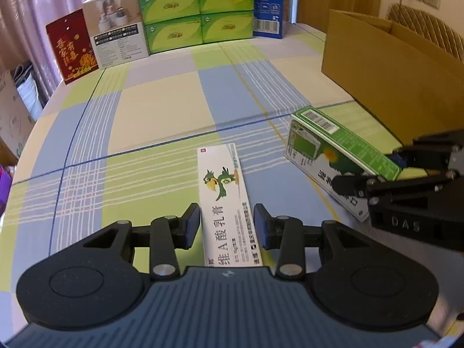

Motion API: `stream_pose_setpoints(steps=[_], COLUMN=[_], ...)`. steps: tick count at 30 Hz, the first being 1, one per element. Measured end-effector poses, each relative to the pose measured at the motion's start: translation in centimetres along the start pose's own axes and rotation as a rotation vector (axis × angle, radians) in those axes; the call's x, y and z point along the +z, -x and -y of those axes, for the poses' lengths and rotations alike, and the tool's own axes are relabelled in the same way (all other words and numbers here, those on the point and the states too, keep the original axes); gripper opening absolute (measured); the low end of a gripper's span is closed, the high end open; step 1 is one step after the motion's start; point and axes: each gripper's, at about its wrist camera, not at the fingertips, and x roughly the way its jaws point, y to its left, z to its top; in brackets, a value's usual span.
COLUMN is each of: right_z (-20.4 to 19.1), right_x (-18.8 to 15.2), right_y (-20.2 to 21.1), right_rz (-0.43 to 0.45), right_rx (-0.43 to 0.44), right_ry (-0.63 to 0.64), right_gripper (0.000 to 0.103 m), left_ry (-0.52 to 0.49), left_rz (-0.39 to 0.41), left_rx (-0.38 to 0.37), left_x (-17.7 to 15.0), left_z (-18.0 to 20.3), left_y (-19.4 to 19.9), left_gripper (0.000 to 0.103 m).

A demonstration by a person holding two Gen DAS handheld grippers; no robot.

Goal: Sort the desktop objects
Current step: 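Lift and carry the green box and white box over the cardboard box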

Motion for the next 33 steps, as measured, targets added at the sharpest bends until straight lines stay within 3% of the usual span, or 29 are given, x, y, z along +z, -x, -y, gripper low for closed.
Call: stream_pose_setpoints(steps=[11, 33], right_z=[0.0, -0.4], right_x=[0.2, 0.1], right_y=[-1.4, -1.9], right_rz=[0.004, -0.001], right_rx=[-0.009, -0.032], right_ry=[-0.009, -0.007], right_gripper=[0.028, 0.027], left_ry=[0.085, 0.085], left_rz=[-0.014, -0.042], left_rx=[-0.001, 0.009], left_x=[0.8, 1.0], left_z=[-0.9, -0.8], left_y=[-1.3, -2.3], left_gripper=[0.037, 0.033])
